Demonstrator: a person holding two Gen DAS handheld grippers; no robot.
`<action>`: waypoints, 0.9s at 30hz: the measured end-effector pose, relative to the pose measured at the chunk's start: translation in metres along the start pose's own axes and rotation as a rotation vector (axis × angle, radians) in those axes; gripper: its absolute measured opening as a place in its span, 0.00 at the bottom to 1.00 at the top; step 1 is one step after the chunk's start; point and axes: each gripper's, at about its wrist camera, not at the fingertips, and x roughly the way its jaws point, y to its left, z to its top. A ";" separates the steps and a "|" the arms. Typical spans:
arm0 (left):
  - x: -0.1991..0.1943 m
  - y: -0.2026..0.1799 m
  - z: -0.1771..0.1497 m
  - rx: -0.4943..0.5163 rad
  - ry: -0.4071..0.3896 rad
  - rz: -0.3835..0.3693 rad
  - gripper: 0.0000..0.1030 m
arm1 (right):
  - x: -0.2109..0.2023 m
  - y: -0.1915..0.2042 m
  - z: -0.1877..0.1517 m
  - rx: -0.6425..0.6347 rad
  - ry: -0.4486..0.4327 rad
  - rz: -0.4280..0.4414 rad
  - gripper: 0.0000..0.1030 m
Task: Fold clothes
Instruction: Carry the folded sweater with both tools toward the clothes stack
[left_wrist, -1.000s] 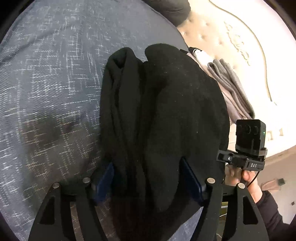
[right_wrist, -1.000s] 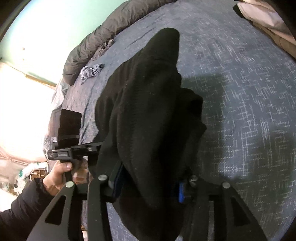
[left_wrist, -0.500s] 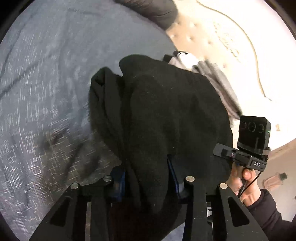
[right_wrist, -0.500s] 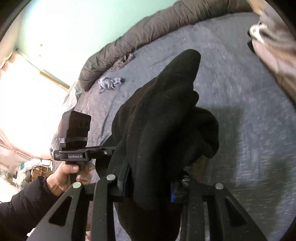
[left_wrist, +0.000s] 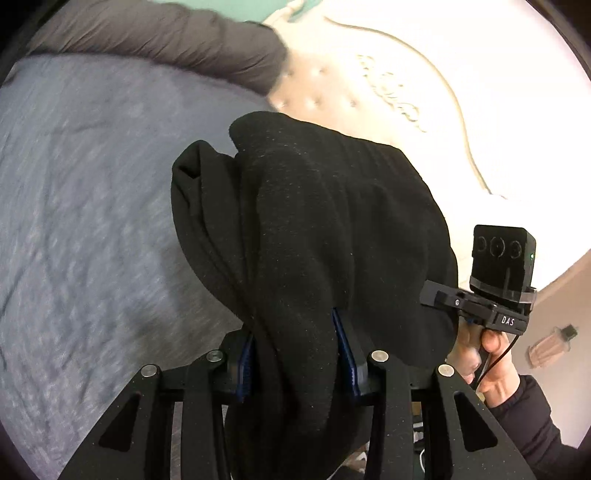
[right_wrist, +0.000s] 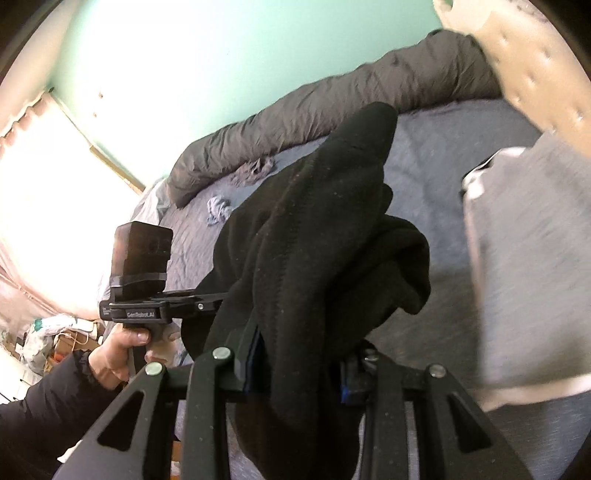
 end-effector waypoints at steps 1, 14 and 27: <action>0.006 -0.011 0.008 0.008 -0.003 0.000 0.40 | -0.010 -0.004 0.006 -0.004 -0.004 -0.010 0.31; 0.107 -0.115 0.081 0.068 -0.021 -0.051 0.40 | -0.111 -0.080 0.057 -0.032 -0.013 -0.223 0.31; 0.197 -0.145 0.105 0.048 -0.009 -0.064 0.40 | -0.126 -0.150 0.085 -0.052 0.071 -0.350 0.31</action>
